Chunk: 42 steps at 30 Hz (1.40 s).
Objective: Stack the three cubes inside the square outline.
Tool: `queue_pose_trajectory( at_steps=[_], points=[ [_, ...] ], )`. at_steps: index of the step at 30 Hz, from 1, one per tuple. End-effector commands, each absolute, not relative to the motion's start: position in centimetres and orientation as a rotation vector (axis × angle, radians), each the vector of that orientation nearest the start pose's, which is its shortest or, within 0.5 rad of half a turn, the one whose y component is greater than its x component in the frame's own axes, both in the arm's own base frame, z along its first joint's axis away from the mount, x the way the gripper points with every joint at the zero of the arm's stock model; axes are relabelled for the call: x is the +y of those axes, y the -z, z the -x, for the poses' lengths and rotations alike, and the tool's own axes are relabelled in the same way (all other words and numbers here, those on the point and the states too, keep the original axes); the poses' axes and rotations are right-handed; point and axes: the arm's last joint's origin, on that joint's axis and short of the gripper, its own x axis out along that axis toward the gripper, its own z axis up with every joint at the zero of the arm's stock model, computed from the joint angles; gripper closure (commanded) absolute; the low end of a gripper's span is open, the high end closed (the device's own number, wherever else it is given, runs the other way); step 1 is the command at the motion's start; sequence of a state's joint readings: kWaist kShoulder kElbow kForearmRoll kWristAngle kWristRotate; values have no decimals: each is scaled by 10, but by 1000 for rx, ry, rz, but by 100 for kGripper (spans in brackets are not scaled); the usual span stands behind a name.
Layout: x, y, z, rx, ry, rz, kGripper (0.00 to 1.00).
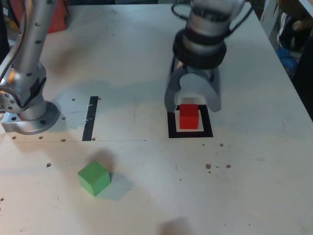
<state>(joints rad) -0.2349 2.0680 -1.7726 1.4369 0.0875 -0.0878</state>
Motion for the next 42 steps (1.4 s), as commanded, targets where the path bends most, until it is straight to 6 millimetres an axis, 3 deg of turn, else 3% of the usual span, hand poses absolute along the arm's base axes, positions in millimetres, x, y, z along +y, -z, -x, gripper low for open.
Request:
queue_pose_trajectory(
  at_steps=[1, 5, 8, 16, 21, 26, 33, 42],
  points=[
    [-101, -300, -361, 1673, 89, -247, 2],
    [-158, -323, -348, 1590, 242, -343, 0],
    [-206, -327, -328, 1573, 354, -419, 0],
    [-302, -316, -265, 1564, 527, -657, 0],
    [-344, -306, -222, 1489, 666, -898, 1],
    [-384, -277, -201, 1458, 768, -1048, 2],
    [-416, -234, -203, 1464, 808, -1130, 3],
    [-419, -240, -221, 1391, 808, -1170, 3]
  ],
)
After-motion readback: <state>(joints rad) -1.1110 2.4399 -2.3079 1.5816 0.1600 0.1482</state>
